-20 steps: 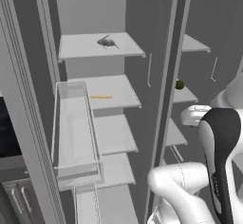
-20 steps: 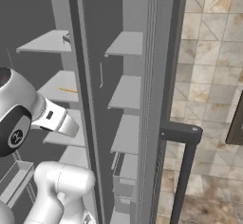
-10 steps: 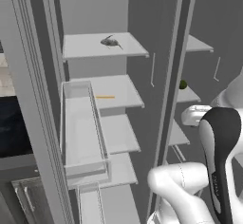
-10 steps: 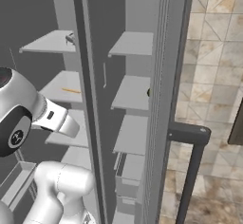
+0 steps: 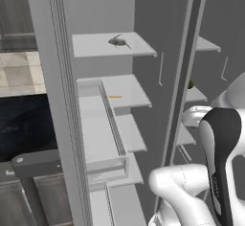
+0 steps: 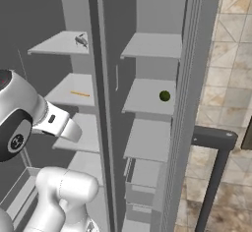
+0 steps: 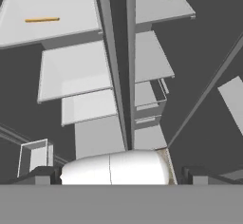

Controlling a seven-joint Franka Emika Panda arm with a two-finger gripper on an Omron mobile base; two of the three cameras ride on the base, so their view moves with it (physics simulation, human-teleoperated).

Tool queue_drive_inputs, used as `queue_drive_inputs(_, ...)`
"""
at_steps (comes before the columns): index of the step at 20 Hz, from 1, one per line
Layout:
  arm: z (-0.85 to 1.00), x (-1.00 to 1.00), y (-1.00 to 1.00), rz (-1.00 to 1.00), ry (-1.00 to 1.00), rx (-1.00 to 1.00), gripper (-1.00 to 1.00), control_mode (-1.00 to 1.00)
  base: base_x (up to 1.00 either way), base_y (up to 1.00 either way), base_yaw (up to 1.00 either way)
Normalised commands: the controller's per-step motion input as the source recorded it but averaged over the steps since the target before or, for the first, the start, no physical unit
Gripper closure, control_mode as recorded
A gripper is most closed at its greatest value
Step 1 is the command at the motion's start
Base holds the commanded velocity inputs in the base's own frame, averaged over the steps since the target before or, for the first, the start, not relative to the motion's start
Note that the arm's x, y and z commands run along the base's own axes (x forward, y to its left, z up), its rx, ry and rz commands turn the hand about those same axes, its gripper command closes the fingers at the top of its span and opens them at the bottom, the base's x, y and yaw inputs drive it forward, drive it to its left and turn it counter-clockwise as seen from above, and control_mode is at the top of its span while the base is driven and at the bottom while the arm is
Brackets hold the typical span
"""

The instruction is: Pick up the frozen fish from the freezer, place it on any shelf in the fridge, and close the fridge and freezer doors when done.

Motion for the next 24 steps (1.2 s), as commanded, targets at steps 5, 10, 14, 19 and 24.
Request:
queue_drive_inputs(5, 0.00, 0.00, 0.00, 0.00, 0.00, 0.00, -1.00, 1.00, -0.49, 0.00, -0.01)
queue_drive_inputs(10, 0.00, 0.00, 0.00, 0.00, 0.00, 0.00, -1.00, 1.00, -0.44, 0.00, 0.00)
queue_drive_inputs(14, 0.00, 0.00, 0.00, 0.00, 0.00, 0.00, -1.00, 1.00, -0.35, 0.00, 0.00)
queue_drive_inputs(19, 0.00, 0.00, 0.00, 0.00, 0.00, 0.00, -1.00, 1.00, -0.42, 0.00, 0.00)
queue_drive_inputs(24, 0.00, 0.00, 0.00, 0.00, 0.00, 0.00, -1.00, 1.00, -0.52, 0.00, 0.00)
